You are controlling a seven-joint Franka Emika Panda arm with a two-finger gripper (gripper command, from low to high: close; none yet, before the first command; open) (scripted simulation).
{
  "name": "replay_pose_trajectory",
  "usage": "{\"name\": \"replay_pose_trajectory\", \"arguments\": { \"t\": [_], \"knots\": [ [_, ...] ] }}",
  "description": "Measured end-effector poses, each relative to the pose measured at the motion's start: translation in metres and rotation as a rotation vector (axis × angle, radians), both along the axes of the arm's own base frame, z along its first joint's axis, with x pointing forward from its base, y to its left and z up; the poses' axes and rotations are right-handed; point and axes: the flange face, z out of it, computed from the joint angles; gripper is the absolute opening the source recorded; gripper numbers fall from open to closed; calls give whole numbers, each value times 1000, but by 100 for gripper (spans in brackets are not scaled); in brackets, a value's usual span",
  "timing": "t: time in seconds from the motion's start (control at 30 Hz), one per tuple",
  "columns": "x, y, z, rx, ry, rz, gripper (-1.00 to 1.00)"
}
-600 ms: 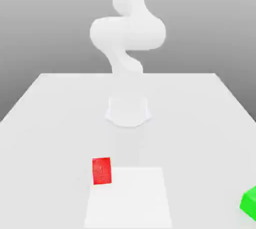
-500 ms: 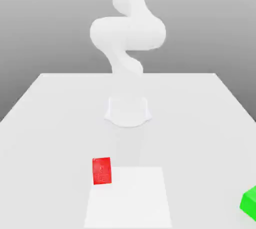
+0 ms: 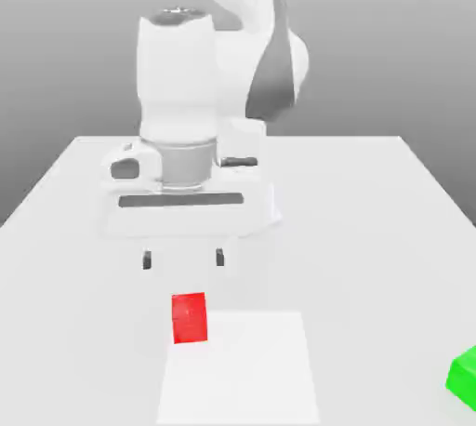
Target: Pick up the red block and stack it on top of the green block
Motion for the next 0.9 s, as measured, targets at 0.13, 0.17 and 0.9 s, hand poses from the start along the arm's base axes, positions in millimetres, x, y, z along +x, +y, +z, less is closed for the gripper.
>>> {"name": "replay_pose_trajectory", "arguments": {
  "t": [0.13,0.17,0.9],
  "knots": [
    [-7,-1,-43,1,23,6,0],
    [-8,-1,-53,0,25,6,0],
    [55,91,5,-27,31,270,-100]
  ]
}}
